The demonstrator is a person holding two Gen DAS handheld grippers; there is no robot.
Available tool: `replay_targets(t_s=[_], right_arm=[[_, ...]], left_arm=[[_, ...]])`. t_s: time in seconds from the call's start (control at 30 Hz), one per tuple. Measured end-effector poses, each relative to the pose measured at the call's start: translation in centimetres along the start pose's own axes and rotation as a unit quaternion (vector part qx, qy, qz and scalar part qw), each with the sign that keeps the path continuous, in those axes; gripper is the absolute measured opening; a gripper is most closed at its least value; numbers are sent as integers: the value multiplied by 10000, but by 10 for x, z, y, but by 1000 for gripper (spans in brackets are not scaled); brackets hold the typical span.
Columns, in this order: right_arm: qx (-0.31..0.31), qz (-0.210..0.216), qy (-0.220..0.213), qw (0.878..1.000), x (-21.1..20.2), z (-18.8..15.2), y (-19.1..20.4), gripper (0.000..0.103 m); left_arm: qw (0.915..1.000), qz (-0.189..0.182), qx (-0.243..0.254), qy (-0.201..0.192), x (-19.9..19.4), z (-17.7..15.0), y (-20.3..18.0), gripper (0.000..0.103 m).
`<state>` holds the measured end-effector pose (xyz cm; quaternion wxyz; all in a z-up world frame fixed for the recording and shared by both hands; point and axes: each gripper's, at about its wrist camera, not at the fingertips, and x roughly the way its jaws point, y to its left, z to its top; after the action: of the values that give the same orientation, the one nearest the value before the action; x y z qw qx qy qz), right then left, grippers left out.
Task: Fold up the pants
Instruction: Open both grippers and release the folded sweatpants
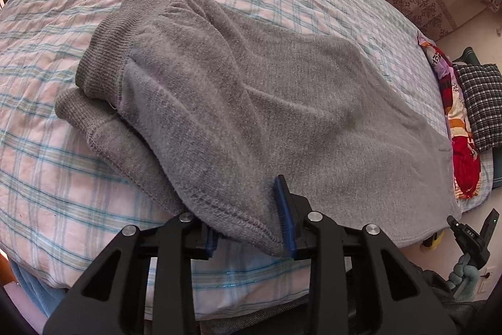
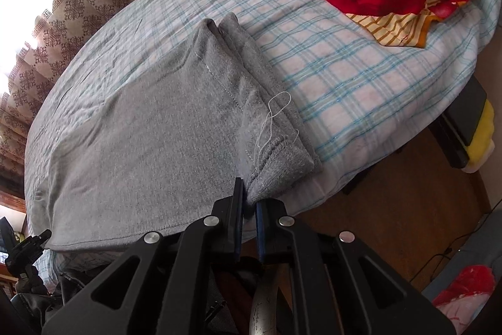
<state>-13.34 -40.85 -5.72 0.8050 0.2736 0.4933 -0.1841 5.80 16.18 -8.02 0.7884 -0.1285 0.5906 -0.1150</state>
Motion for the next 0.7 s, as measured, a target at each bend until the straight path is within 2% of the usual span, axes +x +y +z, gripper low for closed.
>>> replay_targets(t_s=[0.03, 0.1, 0.13, 0.27, 0.43, 0.53, 0.7], right_arm=[[-38, -100, -5, 9999, -1, 1, 1, 16], [-59, -543, -122, 9984, -5, 3, -1, 46], [-53, -752, -243, 9969, -9, 4, -4, 52], [17, -916, -597, 9940, -26, 13, -9, 51], [-342, -1133, -1213, 9855, -47, 23, 15, 51], [-556, -746, -1296, 9872, -46, 27, 36, 51], [-1093, -204, -1163, 9870, -19, 29, 90, 51]], left_arm=[[10000, 54, 30, -24, -3, 0, 1, 39], [9994, 273, 127, -140, -11, 1, 1, 47], [9988, 403, 183, -219, -16, 0, 1, 51], [9963, 662, 218, -504, -40, 3, 6, 53], [9879, 1090, 102, -1097, -66, 15, 9, 54], [9864, 983, 180, -1305, -72, 23, 2, 54], [9852, 858, 544, -1379, -54, 40, -22, 54]])
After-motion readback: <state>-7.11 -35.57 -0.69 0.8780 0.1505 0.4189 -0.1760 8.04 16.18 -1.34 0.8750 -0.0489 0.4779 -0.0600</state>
